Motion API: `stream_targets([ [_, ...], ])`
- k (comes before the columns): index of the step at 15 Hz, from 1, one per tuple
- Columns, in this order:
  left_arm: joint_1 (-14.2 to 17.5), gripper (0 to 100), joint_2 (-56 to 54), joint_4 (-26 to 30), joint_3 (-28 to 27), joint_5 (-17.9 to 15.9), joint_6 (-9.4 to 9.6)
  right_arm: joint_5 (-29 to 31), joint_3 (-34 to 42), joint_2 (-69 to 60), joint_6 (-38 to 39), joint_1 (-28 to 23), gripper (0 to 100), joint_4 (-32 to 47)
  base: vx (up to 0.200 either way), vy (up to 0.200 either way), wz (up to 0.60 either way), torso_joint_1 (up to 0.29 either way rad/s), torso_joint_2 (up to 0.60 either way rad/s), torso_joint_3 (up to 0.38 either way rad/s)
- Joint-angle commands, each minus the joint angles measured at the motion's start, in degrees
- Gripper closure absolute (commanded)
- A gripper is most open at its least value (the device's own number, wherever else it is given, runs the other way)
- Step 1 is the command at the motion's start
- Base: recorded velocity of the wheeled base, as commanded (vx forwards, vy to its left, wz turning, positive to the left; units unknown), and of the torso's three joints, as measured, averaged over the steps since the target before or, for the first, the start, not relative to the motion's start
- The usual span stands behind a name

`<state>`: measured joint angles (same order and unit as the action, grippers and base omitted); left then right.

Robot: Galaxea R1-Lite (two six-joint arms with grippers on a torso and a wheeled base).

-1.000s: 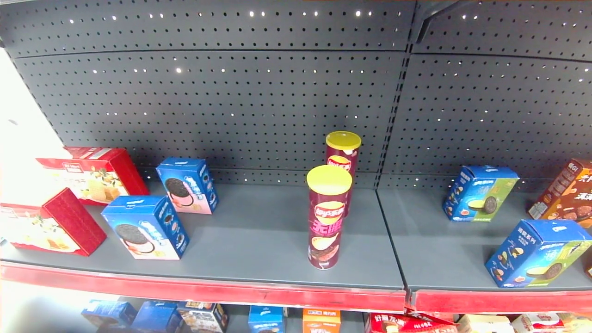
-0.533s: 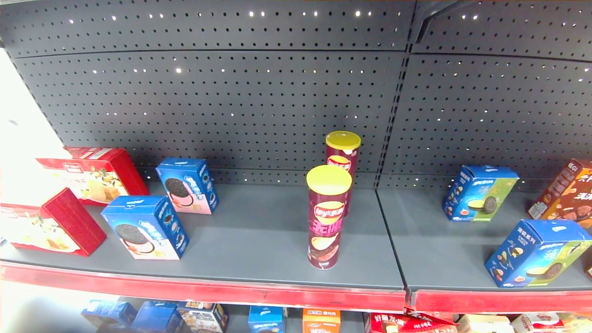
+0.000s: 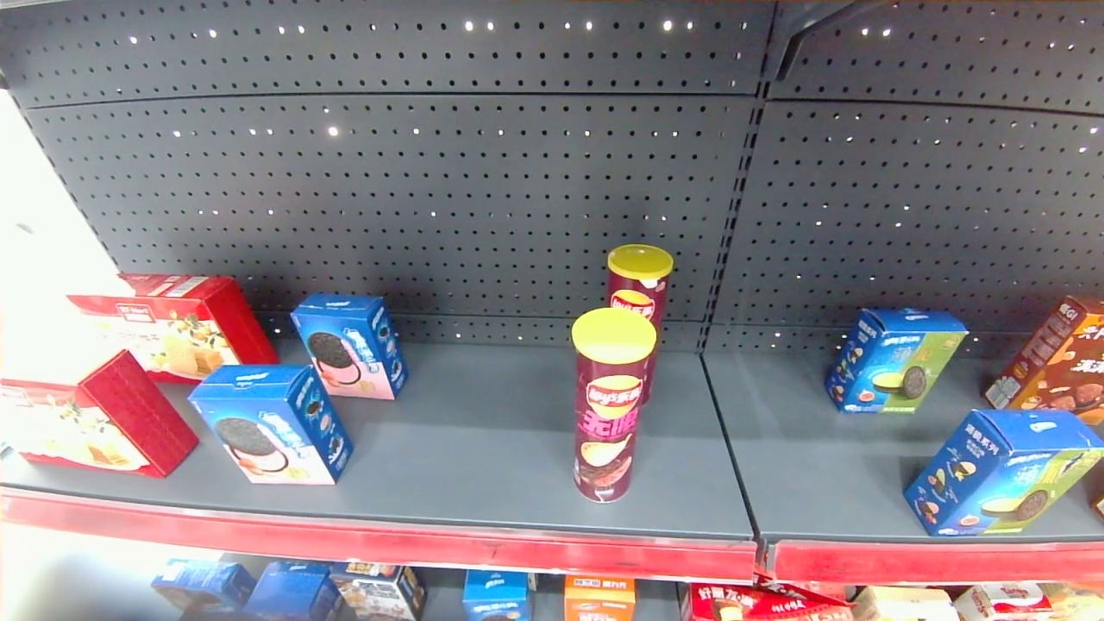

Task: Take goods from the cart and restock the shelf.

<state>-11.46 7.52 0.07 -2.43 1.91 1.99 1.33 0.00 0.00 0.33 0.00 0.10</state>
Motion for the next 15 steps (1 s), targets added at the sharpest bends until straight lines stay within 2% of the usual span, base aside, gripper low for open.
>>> stream_targets([
  [1,-1.90,0,18.05,-0.51,-12.60,-4.29,4.52,-0.01,0.00,0.00,0.02,0.00,0,-0.01,0.000,0.000,0.00,0.000,0.00,0.000],
  [2,-4.45,0,24.12,-0.51,-16.91,-7.98,4.25,-0.01,0.00,0.00,-0.07,0.00,0,-0.01,0.000,0.000,0.00,0.000,0.00,0.000],
  [3,-7.26,0,30.01,-0.95,-20.60,-9.21,3.73,-0.01,0.00,0.00,0.02,0.00,0,-0.01,0.000,0.000,0.00,0.000,0.00,0.000],
  [6,-14.03,0,42.75,-5.26,-26.67,-9.38,2.58,-0.01,0.00,0.00,0.02,0.00,0,-0.01,0.000,0.000,0.00,0.000,0.00,0.000],
  [7,-14.20,0,43.81,-5.61,-26.84,-9.38,2.58,-0.01,0.00,0.00,0.02,0.00,0,-0.01,0.000,0.000,0.00,0.000,0.00,0.000],
  [8,-16.14,0,48.46,-8.60,-26.75,-9.03,2.41,-0.01,0.00,0.00,0.02,0.00,0,-0.01,0.000,0.000,0.00,0.000,0.00,0.000],
  [11,-16.49,0,54.88,-11.41,-26.31,-9.03,0.21,-0.01,0.00,0.00,-0.07,0.00,0,-0.01,0.000,0.000,0.00,0.000,0.00,0.000],
  [12,-16.93,0,58.84,-14.58,-26.31,-8.77,0.65,-0.01,0.00,0.00,0.02,0.00,0,-0.01,0.000,0.000,0.00,0.000,0.00,0.000],
  [15,-18.60,0,67.01,-20.29,-25.87,-3.85,0.83,-0.01,0.00,0.00,0.02,0.00,0,-0.01,0.000,0.000,0.00,0.000,0.00,0.000],
])
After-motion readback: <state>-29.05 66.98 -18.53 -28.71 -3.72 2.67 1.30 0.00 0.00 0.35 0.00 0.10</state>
